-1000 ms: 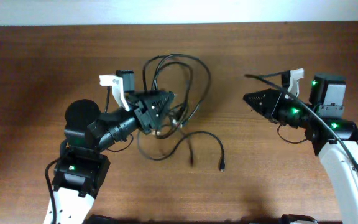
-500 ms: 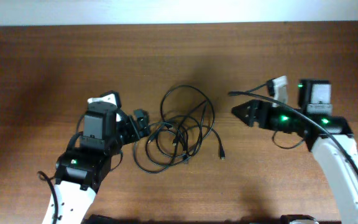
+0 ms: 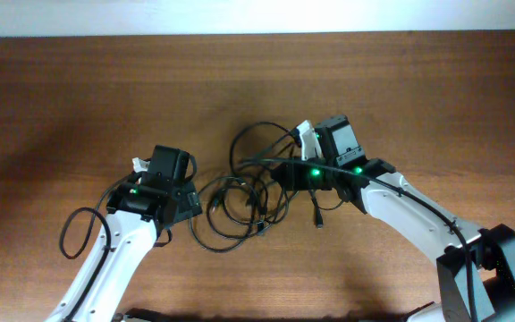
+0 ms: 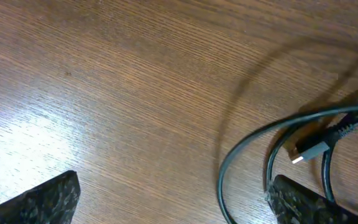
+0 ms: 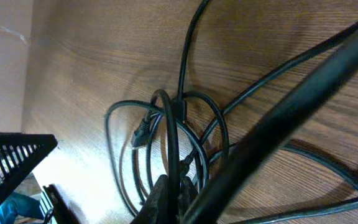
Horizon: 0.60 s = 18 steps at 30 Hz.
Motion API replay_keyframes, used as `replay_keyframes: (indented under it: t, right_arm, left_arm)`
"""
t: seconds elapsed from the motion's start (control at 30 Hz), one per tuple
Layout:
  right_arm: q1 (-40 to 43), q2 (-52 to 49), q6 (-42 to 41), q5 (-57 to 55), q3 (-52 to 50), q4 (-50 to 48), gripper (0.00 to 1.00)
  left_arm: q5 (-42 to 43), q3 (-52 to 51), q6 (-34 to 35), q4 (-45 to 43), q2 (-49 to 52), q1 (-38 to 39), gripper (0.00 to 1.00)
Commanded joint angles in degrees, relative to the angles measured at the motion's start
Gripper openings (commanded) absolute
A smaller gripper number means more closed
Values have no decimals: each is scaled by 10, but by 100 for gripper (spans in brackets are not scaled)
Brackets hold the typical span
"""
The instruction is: Untangle cables
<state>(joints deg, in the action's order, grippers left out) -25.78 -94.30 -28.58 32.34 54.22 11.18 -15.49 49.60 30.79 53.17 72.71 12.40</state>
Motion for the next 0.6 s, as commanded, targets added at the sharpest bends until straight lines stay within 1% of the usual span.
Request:
replay_keyframes:
  t: [0.0, 0.07, 0.13, 0.17, 0.2, 0.3, 0.33, 0.37, 0.43, 0.47, 0.5, 0.57]
  right_arm:
    - [-1, 23, -9, 2, 2, -2, 4]
    - [9, 66, -9, 4, 2, -1, 4]
    - [30, 163, -9, 2, 2, 2, 4]
    - [35, 190, -8, 0, 2, 6, 4]
    - [38, 204, -4, -1, 2, 12, 4]
    - [45, 219, -1, -23, 2, 89, 5]
    - [45, 219, 9, -25, 2, 95, 9]
    - [45, 219, 13, -29, 2, 97, 17]
    - [45, 218, 13, -36, 2, 104, 27]
    - [45, 218, 13, -51, 2, 118, 26]
    - [45, 218, 13, -52, 2, 128, 5]
    - [44, 218, 13, -52, 2, 131, 4]
  left_arm:
    - [-6, 0, -9, 1, 3, -2, 99]
    - [13, 0, -9, 1, 3, -2, 99]
    - [13, 0, -9, 1, 3, -2, 99]
    - [13, 0, -9, 1, 3, -2, 99]
    - [13, 0, -9, 1, 3, -2, 99]
    - [13, 0, -9, 1, 3, -2, 99]
    - [13, 0, -9, 1, 3, -2, 99]
    - [13, 0, -9, 1, 3, -2, 99]
    - [13, 0, -9, 1, 3, -2, 99]
    - [13, 0, -9, 1, 3, -2, 99]
    - [13, 0, -9, 1, 3, -2, 99]
    - [13, 0, -9, 1, 3, -2, 99]
